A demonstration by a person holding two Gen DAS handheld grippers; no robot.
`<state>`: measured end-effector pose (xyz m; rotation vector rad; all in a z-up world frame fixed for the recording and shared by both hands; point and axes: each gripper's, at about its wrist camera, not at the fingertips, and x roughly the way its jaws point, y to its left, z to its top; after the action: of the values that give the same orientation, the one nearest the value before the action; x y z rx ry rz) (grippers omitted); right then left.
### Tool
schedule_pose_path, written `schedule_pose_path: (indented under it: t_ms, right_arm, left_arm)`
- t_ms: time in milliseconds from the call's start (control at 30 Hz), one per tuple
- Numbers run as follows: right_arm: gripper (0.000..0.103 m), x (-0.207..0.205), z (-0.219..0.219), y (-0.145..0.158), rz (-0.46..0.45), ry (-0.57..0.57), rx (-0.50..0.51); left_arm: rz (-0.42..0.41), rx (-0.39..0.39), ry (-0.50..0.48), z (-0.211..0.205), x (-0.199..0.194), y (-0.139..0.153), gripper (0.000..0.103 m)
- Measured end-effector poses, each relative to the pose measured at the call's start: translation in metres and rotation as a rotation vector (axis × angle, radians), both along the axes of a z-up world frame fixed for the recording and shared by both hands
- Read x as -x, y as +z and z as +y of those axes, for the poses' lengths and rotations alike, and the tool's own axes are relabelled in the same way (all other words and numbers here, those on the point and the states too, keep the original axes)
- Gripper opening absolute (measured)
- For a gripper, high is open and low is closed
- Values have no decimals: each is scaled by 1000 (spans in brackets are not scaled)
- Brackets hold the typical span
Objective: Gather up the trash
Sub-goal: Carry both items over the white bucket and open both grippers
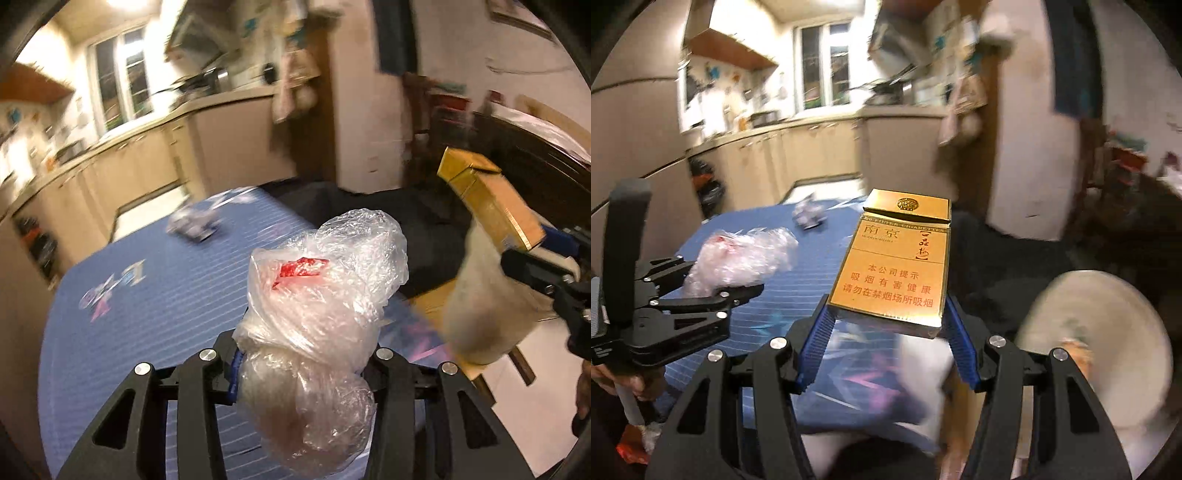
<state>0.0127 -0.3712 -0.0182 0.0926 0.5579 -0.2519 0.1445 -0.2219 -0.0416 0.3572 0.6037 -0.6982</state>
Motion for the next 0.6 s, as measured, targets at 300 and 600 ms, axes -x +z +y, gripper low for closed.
schedule_pose_path:
  t_ms: [300, 600]
  right_arm:
    - [56, 78, -81, 32, -42, -219, 113]
    - [56, 104, -153, 31, -46, -355, 146]
  left_arm:
    - [-56, 4, -233, -134, 58, 28, 44]
    - [-46, -1, -376, -244, 84, 36, 44]
